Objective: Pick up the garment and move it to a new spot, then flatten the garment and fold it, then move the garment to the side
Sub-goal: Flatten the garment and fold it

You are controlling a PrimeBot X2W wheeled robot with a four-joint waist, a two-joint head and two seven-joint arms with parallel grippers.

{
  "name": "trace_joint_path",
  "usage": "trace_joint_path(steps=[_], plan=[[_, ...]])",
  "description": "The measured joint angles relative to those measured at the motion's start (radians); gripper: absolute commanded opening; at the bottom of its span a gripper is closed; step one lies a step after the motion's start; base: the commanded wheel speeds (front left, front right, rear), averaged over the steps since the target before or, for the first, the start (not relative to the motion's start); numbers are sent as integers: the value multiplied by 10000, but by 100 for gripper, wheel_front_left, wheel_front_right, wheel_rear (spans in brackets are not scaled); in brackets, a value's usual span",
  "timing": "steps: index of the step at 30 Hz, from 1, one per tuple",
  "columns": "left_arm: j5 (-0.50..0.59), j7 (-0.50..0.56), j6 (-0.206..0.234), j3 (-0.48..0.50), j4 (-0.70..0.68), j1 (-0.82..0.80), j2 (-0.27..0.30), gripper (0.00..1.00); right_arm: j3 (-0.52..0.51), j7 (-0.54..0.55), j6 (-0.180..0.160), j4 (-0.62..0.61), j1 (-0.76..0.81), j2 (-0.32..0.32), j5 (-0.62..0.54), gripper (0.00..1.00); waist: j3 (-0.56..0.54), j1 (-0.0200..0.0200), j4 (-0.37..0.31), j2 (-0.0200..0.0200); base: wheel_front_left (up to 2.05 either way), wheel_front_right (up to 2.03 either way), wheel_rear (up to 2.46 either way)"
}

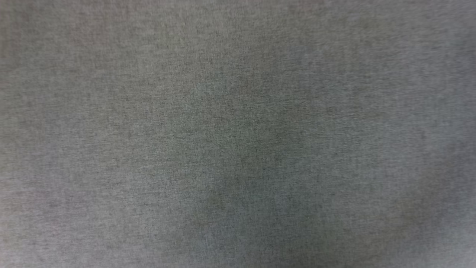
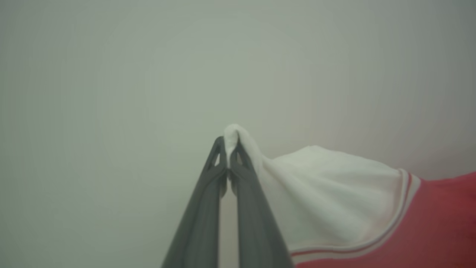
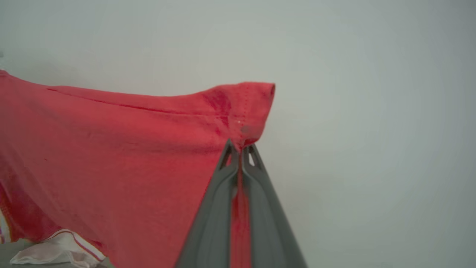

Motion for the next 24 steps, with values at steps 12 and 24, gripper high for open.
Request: trace_joint_path(steps=[12,24], plan=[[-771,-872,-604,44,965,1599,-451,0,1567,-838,0,1292,674,-2,1179,0,74,-1,358,0,0,0,0],[-1755,-1839,-688,128,497,7048,-993,0,2477,-1340,2,953,5392,-853,2487,0,-1846,-3,912,0,0,0,0]])
